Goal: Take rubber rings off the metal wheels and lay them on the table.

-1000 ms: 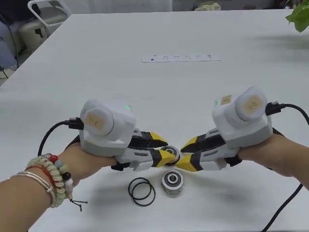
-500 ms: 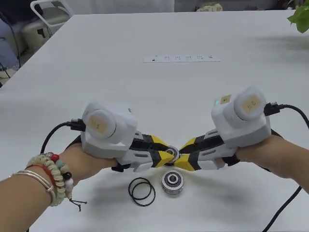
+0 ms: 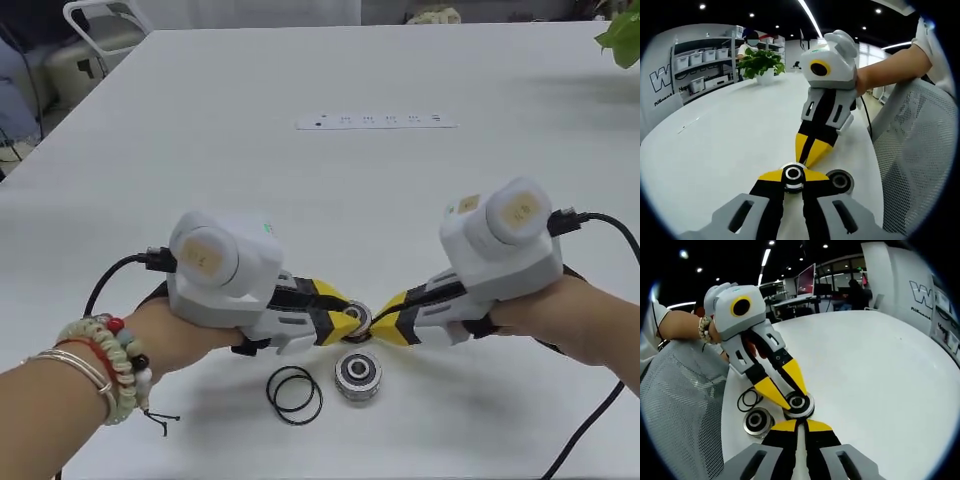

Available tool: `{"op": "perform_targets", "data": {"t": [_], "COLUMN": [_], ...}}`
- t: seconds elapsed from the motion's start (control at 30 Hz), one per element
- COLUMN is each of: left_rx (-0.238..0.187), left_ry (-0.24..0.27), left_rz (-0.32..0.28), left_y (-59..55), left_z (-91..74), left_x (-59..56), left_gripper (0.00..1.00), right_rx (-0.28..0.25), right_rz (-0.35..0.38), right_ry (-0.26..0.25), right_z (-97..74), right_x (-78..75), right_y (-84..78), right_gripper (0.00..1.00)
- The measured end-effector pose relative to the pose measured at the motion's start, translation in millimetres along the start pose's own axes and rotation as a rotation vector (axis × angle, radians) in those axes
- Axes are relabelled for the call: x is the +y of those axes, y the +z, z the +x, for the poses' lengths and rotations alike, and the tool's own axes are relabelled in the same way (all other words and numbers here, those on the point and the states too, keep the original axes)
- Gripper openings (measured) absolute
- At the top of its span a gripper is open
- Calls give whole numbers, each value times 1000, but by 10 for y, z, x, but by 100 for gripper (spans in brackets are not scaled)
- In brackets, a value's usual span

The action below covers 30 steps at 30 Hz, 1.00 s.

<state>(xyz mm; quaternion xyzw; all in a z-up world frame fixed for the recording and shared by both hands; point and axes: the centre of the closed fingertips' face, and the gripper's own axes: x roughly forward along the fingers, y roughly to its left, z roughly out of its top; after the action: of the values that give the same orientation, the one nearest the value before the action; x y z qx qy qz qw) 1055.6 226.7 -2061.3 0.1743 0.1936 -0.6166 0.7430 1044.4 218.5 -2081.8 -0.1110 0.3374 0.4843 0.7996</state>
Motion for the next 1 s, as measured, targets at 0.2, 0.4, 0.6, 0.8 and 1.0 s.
{"op": "perform_targets", "data": {"t": [0.2,0.4,0.6,0.8,1.0], "left_rx": [-1,2,2,2,-4], "left_ry": [1,3,2,5,4], "left_rz": [3,5,7,22,16], "left_y": [1,2,3,4,6], "left_z": [5,6,10,10,8], "left_x": [-3,-4,-12,-17,-22], "left_gripper": [8,8,7,7,8], "right_rx": [18,6,-45,-47,-33], "right_rz": [-8,160,269,297,282], "right_ry": [-28,-45,-19,-16,-17], "right_z": [-3,-38,-76,-80,-75], "right_x": [-32,-83,-69,-21,17], "right_y": [3,23,99,148,173], "right_gripper": [0,0,0,0,0]}}
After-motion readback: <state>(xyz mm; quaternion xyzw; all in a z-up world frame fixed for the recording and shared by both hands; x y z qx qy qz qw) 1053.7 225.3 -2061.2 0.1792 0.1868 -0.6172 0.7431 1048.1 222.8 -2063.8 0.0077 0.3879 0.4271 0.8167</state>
